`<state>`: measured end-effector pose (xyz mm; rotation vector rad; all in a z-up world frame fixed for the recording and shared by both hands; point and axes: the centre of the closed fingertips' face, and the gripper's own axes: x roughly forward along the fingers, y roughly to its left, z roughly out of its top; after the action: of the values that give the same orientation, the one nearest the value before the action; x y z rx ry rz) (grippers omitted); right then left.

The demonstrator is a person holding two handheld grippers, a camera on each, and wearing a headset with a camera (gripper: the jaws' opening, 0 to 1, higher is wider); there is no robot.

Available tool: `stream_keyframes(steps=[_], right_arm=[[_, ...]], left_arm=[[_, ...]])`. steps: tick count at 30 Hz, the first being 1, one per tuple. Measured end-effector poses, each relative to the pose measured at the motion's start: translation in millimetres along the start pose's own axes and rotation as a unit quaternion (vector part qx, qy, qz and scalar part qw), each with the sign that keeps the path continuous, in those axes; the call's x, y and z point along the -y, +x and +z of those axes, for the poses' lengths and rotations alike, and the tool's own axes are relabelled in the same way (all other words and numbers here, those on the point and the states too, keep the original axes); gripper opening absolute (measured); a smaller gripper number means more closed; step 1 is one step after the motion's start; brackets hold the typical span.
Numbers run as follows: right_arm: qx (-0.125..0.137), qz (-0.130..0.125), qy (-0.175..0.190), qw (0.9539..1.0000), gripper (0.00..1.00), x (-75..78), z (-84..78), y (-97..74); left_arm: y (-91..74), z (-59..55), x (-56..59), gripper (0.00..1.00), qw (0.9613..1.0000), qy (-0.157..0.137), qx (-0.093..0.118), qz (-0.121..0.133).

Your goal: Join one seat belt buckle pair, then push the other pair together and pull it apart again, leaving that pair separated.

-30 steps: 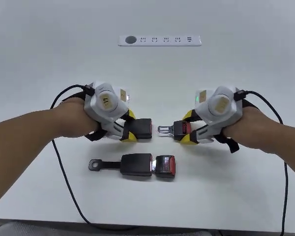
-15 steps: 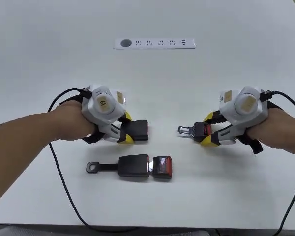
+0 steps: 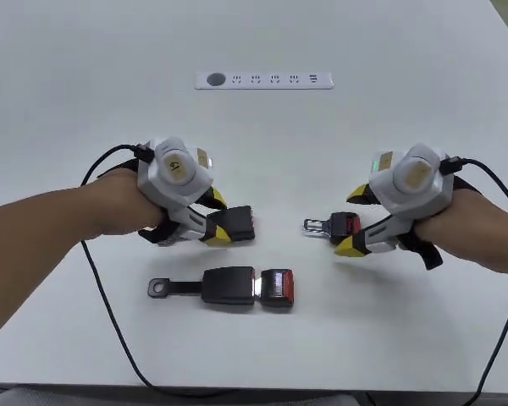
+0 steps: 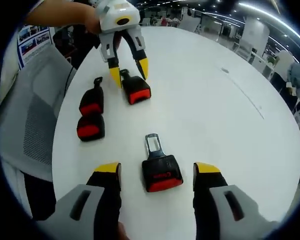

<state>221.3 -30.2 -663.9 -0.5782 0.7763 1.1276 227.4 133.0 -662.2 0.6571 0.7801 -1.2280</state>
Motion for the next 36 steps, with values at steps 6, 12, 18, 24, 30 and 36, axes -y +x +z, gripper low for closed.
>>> stream_keyframes(steps=[6,12,18,24,30,36], right_arm=[[0.023,-0.031,-0.007,0.9992,0.68,-17.7,20.9,-19.6],[0.052,-0.052,0.013,0.9972,0.78,-43.3,32.8,-35.5],[0.064,-0.068,0.027,0.9953,0.83,-63.3,25.7,-46.9],[0.064,-0.080,0.045,0.9938,0.88,-74.8,10.2,-54.8],[0.069,-0.097,0.052,0.9915,0.93,-74.7,-4.2,-64.3],[0.078,-0.105,0.070,0.9889,0.99,-80.3,-10.8,-67.0]], left_arm=[[-28.1,5.4,13.6,0.46,0.9993,-0.002,0.018,0.034],[-58.1,-0.2,34.5,0.55,0.9941,-0.069,0.049,0.067],[-72.2,-24.1,63.6,0.62,0.9925,-0.081,0.049,0.078],[-86.6,-43.3,77.2,0.71,0.9885,-0.102,0.056,0.097],[-101.2,-66.5,82.1,0.83,0.9847,-0.117,0.045,0.122],[-111.1,-84.4,84.8,0.97,0.9766,-0.152,0.048,0.144]])
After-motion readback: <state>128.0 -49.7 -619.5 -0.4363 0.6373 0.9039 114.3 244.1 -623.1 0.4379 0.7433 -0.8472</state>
